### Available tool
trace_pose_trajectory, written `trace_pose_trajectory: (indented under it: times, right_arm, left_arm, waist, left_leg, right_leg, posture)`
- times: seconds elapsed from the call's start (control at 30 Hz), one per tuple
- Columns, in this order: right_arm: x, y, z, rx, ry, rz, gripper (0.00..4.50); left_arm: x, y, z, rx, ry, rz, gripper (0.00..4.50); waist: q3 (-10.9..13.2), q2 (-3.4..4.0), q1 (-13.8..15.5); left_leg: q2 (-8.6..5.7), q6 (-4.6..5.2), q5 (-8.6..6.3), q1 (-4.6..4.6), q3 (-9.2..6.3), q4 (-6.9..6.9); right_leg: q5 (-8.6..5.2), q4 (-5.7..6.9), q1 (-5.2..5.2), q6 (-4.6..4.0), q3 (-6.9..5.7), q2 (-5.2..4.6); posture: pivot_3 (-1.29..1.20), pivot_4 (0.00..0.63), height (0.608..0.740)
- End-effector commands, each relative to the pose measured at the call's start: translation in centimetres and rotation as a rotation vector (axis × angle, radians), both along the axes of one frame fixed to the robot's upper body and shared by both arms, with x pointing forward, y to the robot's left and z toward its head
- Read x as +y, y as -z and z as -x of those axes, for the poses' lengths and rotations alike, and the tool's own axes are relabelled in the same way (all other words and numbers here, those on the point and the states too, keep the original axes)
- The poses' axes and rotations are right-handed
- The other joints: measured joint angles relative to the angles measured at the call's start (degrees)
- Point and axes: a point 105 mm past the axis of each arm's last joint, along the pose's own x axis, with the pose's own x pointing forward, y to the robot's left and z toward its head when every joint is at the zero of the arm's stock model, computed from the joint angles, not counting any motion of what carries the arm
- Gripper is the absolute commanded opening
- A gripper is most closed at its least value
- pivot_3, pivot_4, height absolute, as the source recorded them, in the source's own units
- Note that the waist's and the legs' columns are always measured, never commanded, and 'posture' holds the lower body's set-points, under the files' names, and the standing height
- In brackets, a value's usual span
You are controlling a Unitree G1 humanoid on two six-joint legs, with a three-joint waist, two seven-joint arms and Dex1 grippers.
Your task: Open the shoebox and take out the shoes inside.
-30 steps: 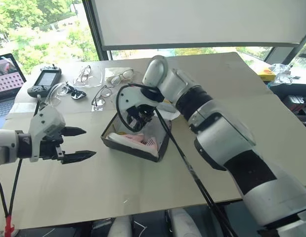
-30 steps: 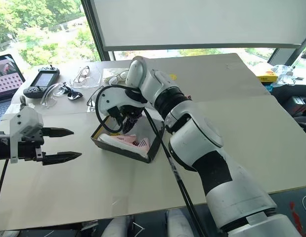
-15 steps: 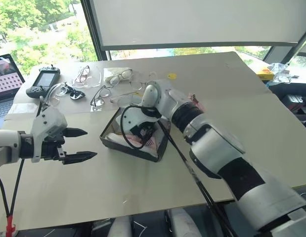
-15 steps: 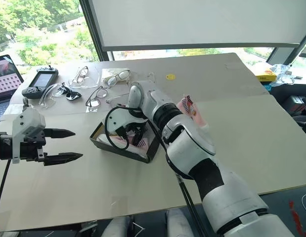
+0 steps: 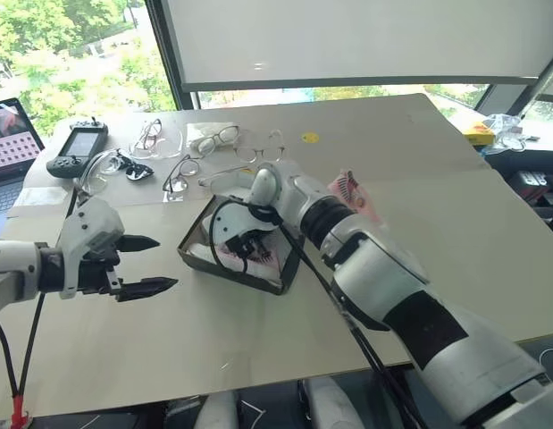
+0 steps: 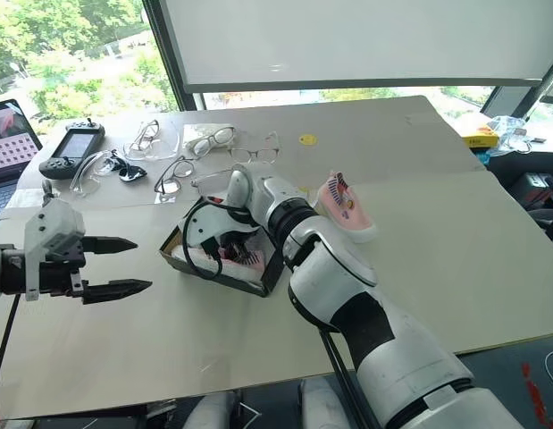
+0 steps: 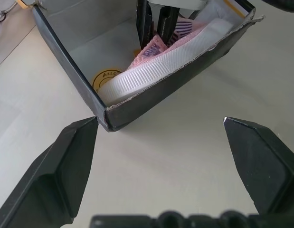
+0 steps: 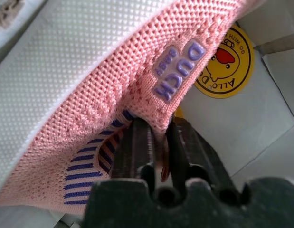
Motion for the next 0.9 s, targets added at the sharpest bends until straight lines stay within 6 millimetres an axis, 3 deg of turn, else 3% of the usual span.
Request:
trace_pose_trajectory:
  times: [0.03,0.17,0.33,0.57,0.63,0.67,0.7,0.8,0.9]
  right_arm:
    - [0.9,-2.1,-0.1,-0.025,-0.004,-0.07,0.01]
    - [1.2,-4.0,0.3,0.016,-0.01,-0.125,0.01]
    - [0.9,-3.9,0.7,0.038,-0.042,-0.111,0.01]
    - [0.6,-5.3,-0.1,0.007,0.006,-0.147,0.01]
    - [-1.0,-4.2,-1.8,-0.144,0.022,-0.048,0.01]
    - [-1.5,-3.9,-1.8,-0.127,0.026,-0.026,0.01]
    - [-1.4,-4.0,-1.7,-0.092,0.043,-0.043,0.01]
    - [-1.6,-5.6,-2.8,-0.227,0.053,-0.047,0.01]
    - [-1.9,-5.8,-2.5,-0.185,0.041,-0.034,0.01]
  left_arm:
    - [-0.4,-0.9,0.0,-0.045,0.024,-0.005,4.5]
    - [-0.4,-1.0,-0.1,-0.045,0.026,-0.004,4.5]
    - [-0.3,-1.0,-0.3,-0.045,0.029,-0.009,4.5]
    - [-0.5,-1.0,-0.4,-0.046,0.038,-0.009,4.5]
    - [-0.5,-1.0,-0.4,-0.046,0.038,-0.013,4.5]
    - [-0.4,-1.1,-0.4,-0.047,0.038,-0.015,4.5]
    - [-0.4,-1.1,-0.4,-0.048,0.037,-0.015,4.5]
    - [-0.3,-1.1,-0.3,-0.046,0.036,-0.018,4.5]
    - [-0.4,-1.0,-0.4,-0.046,0.037,-0.02,4.5]
  waist:
    - [0.0,0.0,0.01]
    - [0.0,0.0,0.03]
    - [0.0,0.0,0.07]
    - [0.0,0.0,0.06]
    - [0.0,0.0,0.11]
    - [0.0,0.0,0.13]
    - [0.0,0.0,0.21]
    - [0.0,0.0,0.21]
    - [0.0,0.0,0.05]
  left_leg:
    - [0.0,0.0,0.0,0.0,0.0,0.0]
    - [-0.01,0.0,0.0,-0.01,0.0,0.0]
    - [0.0,0.0,0.0,-0.02,-0.01,0.0]
    - [-0.01,0.0,0.0,-0.02,0.0,0.0]
    - [-0.01,0.0,0.0,-0.04,-0.01,0.0]
    - [-0.02,0.0,0.0,-0.04,-0.01,0.0]
    - [-0.03,0.0,0.0,-0.04,0.0,0.0]
    - [-0.03,0.0,0.0,-0.04,0.0,0.0]
    - [-0.03,0.0,0.0,-0.04,0.01,0.0]
  right_leg:
    - [0.0,0.0,0.0,0.0,0.0,0.0]
    - [0.0,-0.01,0.0,0.0,0.0,0.0]
    - [0.0,-0.02,0.0,0.0,-0.01,0.0]
    - [0.0,-0.01,0.0,0.0,-0.01,0.0]
    - [0.0,-0.02,-0.01,0.0,-0.01,0.0]
    - [0.0,-0.02,0.0,0.0,-0.01,-0.02]
    - [0.0,-0.02,0.0,0.0,-0.01,-0.02]
    - [-0.01,-0.02,0.01,0.0,-0.01,-0.03]
    - [-0.01,-0.02,-0.02,-0.01,0.0,-0.02]
  posture:
    - [0.0,0.15,0.74]
    - [0.0,0.15,0.74]
    - [0.0,0.15,0.74]
    - [0.0,0.15,0.74]
    - [0.0,0.15,0.74]
    - [0.0,0.15,0.74]
    - [0.0,0.15,0.74]
    - [0.0,0.15,0.74]
    - [0.0,0.15,0.74]
